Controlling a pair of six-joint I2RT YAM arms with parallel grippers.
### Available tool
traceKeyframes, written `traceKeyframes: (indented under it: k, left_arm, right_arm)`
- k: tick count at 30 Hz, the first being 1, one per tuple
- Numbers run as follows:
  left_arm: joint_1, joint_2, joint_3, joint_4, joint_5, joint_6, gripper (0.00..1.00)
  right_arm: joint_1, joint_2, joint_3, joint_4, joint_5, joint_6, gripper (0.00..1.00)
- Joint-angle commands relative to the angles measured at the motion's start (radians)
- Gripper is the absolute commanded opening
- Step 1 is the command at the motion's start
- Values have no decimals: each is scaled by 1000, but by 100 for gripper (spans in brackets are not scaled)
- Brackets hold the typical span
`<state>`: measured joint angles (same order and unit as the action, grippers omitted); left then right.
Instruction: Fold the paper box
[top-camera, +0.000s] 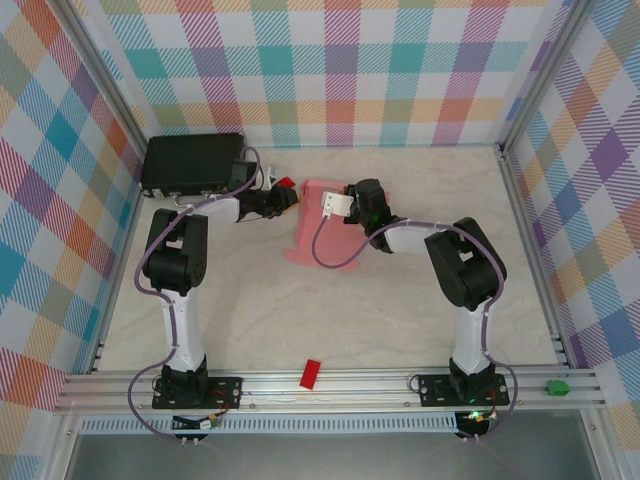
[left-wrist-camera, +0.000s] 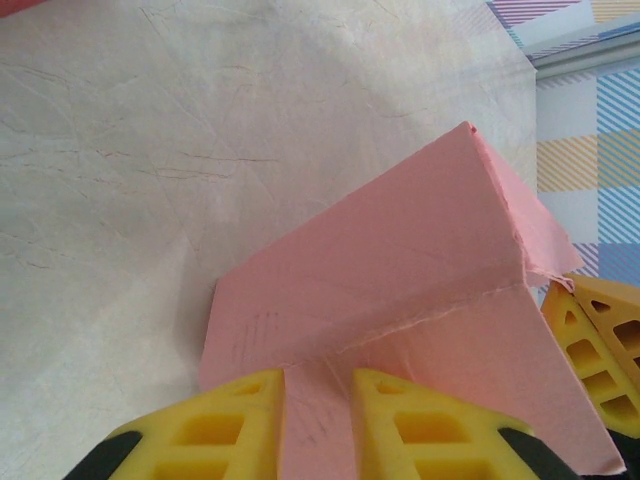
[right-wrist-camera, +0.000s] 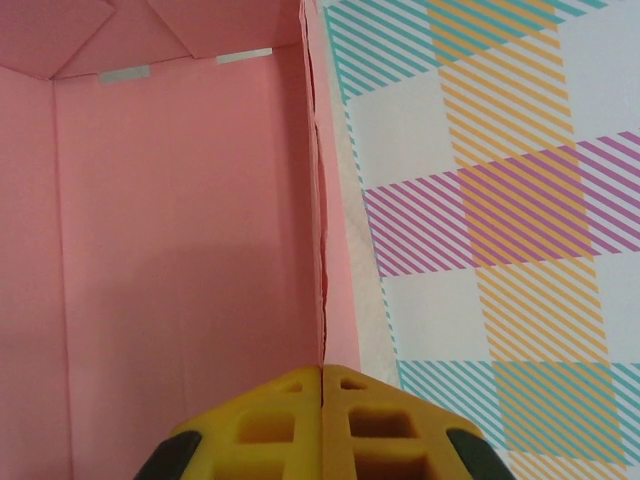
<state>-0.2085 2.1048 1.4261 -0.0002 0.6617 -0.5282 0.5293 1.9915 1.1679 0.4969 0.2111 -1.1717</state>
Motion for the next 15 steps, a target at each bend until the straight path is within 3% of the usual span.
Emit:
traceKeyframes:
  k: [1, 11, 15]
  left_arm:
    - [-9, -36, 3, -28, -19, 29, 24]
    - [14, -189, -127, -43, -186, 80, 28]
    - [14, -224, -159, -42, -182, 89, 29]
  right_arm:
    - [-6, 21, 26, -67, -48, -9, 5]
    - [-10, 18, 36, -66, -62, -18, 4]
    - [-9, 15, 29, -54, -74, -15, 4]
